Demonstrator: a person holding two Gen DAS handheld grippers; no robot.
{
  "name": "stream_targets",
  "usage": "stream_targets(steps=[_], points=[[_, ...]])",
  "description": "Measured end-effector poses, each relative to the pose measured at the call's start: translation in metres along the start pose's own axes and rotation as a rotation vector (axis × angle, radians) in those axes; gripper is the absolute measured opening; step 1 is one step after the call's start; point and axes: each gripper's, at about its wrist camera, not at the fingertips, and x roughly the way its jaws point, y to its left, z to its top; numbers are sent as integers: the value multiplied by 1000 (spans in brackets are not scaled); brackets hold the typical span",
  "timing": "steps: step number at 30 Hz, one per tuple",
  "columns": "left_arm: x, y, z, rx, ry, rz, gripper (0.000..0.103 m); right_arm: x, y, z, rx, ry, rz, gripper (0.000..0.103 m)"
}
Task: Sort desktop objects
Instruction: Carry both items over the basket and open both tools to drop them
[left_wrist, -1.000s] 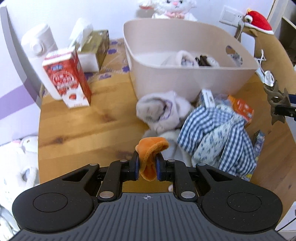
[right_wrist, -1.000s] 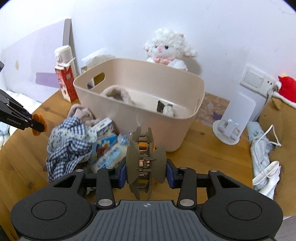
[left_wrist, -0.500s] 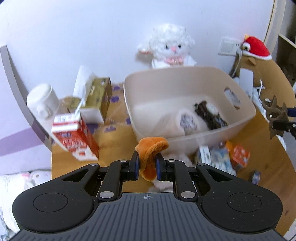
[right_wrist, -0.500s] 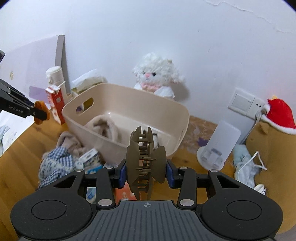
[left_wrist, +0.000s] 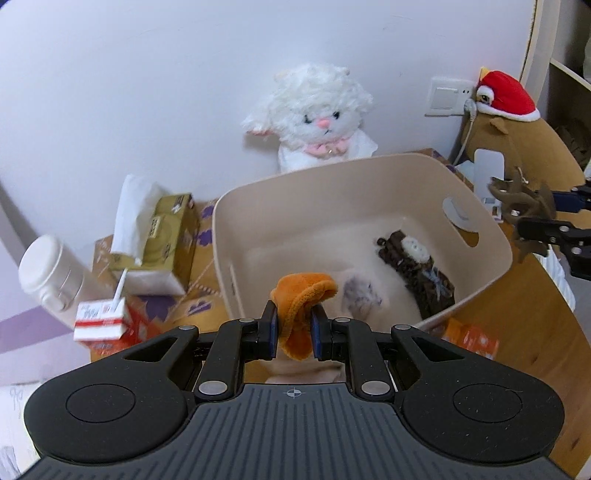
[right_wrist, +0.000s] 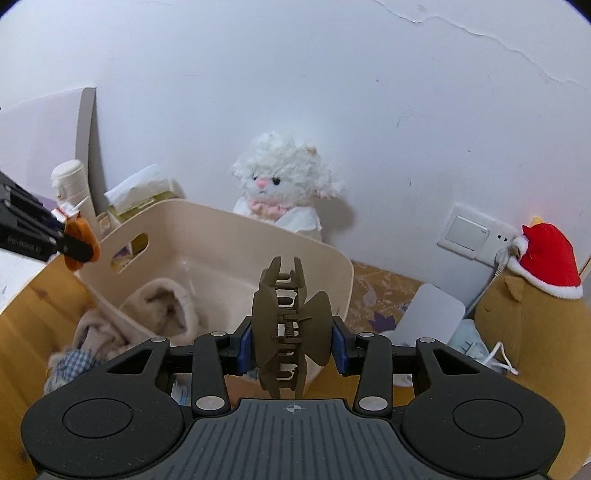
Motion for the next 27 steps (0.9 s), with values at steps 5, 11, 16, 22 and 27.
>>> stream_targets(steps=[5,11,16,22,27], points=[[12,-7,12,26,2,-21,17,19,0,13,12,10,-8,39],[33,-9,17,26,37,5,17,41,5,18,-1,31,-4,39],[50,-7,18,16,74,28,17,60,7,16,10,45,-5,39],[74,2,16,-44,141,4,18,79,10,14,24,84,11,39],[87,-5,11,2,166,1,18,94,12,10,6,126,22,39]])
